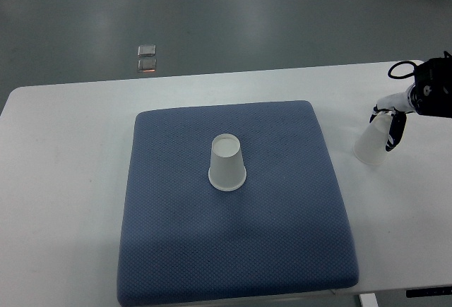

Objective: Stack paper cups
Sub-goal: 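Lift the grasped cup up off the table with the right hand, then carry the cup over the cup on the mat and lower it on top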

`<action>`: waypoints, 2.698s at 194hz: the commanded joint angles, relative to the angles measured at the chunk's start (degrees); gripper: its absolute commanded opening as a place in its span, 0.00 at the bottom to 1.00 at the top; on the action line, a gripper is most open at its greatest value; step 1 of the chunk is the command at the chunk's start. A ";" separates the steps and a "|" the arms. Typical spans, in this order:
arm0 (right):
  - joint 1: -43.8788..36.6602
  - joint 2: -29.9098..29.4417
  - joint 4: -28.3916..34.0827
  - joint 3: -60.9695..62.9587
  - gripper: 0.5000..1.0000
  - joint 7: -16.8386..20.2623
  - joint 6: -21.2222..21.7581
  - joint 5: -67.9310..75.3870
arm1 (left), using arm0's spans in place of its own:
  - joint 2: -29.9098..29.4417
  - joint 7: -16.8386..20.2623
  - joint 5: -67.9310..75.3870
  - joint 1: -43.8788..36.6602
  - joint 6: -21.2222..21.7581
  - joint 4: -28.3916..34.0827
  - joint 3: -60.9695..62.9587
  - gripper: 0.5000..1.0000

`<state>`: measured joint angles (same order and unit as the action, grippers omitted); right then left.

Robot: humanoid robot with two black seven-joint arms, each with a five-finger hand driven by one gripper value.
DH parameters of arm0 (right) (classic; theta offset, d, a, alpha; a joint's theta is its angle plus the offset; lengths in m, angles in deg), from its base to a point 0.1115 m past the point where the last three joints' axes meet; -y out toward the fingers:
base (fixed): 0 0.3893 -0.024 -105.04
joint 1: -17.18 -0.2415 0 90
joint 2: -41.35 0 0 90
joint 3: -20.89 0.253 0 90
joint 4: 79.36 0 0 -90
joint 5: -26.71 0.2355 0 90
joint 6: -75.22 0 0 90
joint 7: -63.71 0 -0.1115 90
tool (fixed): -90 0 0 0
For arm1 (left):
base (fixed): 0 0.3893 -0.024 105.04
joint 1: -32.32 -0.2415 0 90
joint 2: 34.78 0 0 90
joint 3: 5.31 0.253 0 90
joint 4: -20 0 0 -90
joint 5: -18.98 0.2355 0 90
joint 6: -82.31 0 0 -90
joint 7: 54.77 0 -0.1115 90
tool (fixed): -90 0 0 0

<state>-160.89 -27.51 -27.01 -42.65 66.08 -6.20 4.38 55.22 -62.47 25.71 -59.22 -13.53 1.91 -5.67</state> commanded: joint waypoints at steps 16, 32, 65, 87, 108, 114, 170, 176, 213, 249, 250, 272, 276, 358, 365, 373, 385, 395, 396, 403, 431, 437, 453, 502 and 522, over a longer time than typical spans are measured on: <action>0.10 -0.05 -0.06 0.00 0.36 -0.09 -0.67 0.00 | 0.00 -0.04 -0.05 0.05 -0.05 0.07 0.00 1.00; 0.01 -0.05 -0.06 0.00 0.34 -0.09 -0.58 0.00 | 0.00 0.05 0.04 -0.04 -0.05 0.07 -0.08 1.00; -1.66 0.13 0.73 1.23 0.33 0.00 0.65 -0.26 | 0.00 -0.04 0.04 -0.04 0.04 0.07 -0.08 1.00; -8.95 1.01 3.90 0.79 0.34 0.00 3.73 -0.35 | 0.00 -0.04 0.04 -0.04 0.04 0.07 0.09 1.00; -18.53 3.82 9.52 0.88 0.34 0.00 9.00 -0.44 | 0.00 -0.04 0.04 0.05 0.04 -0.02 0.18 1.00; -21.96 4.43 11.11 0.88 0.34 0.00 10.76 -0.44 | 0.00 -0.04 0.04 0.05 0.04 -0.02 0.27 1.00; -44.55 6.45 13.83 1.49 0.36 -0.53 26.42 -0.61 | 0.00 -0.04 0.04 0.05 0.04 -0.02 0.36 1.00; -45.69 6.37 13.83 1.49 0.36 -0.53 26.42 -0.61 | 0.00 -0.04 0.04 0.05 0.04 -0.02 0.36 1.00; -49.03 5.84 17.96 1.49 0.35 -0.53 26.42 -0.52 | 0.00 -0.13 0.04 0.05 0.04 -0.02 0.36 1.00; -50.18 3.55 19.63 2.20 0.35 -0.53 26.42 -0.08 | 0.00 -0.13 0.04 0.05 0.04 -0.02 0.36 1.00; -50.18 3.29 19.72 2.46 0.35 -0.53 26.42 -0.08 | 0.00 -0.13 0.04 0.05 0.04 -0.02 0.27 1.00; -50.09 0.83 19.72 5.54 0.34 -0.53 26.42 1.85 | 0.00 -0.13 0.04 0.05 0.04 -0.02 0.27 1.00; -50.09 -0.05 19.72 5.89 0.34 -0.53 26.42 2.64 | 0.00 -0.13 0.04 0.05 0.04 0.07 0.36 1.00; -47.28 -21.14 19.19 8.17 0.35 -0.53 19.81 15.82 | 0.00 -0.13 0.04 0.05 0.04 -0.02 0.27 1.00; -46.66 -21.14 19.02 8.87 0.35 -0.53 19.20 15.91 | 0.00 -0.13 0.04 0.05 0.04 -0.02 0.27 1.00; -46.13 -21.14 18.93 9.14 0.35 -0.53 18.67 16.00 | 0.00 -0.13 0.04 0.05 0.04 -0.02 0.27 1.00; -45.26 -21.14 18.84 9.23 0.35 -0.53 17.00 16.26 | 0.00 -0.13 0.04 0.05 0.04 -0.02 0.27 1.00; -44.55 -21.14 18.84 9.23 0.35 -0.53 15.86 16.26 | 0.00 -0.13 0.04 0.05 0.04 -0.02 0.27 1.00; -44.55 -21.14 18.84 9.23 0.35 -0.53 15.85 16.26 | 0.00 -0.13 0.04 0.05 0.04 -0.02 0.27 1.00; -44.11 -21.14 18.84 9.23 0.35 -0.53 15.59 16.35 | 0.00 -0.13 0.04 0.05 0.04 -0.02 0.27 1.00; -42.27 -21.14 18.67 9.23 0.36 -0.35 13.83 16.53 | 0.00 -0.13 0.04 0.05 0.13 -0.11 0.27 1.00; -41.91 -21.14 18.67 9.23 0.36 -0.35 13.48 16.53 | 0.00 -0.13 0.04 0.05 0.13 -0.02 0.27 1.00; -41.04 -21.14 18.67 9.05 0.36 -0.35 13.22 16.44 | 0.00 -0.13 0.04 0.05 0.13 -0.11 0.27 1.00; -39.63 -21.14 18.67 8.44 0.36 0.09 12.16 16.44 | 0.00 -0.13 0.04 0.05 0.30 -0.11 0.27 1.00; -38.93 -21.14 18.75 8.35 0.36 0.09 11.99 16.44 | 0.00 -0.13 0.04 -0.04 0.30 -0.11 0.27 1.00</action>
<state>-200.49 -48.65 -8.35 -34.11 66.12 5.97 20.82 55.22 -62.60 25.74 -59.19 -13.32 1.83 -5.41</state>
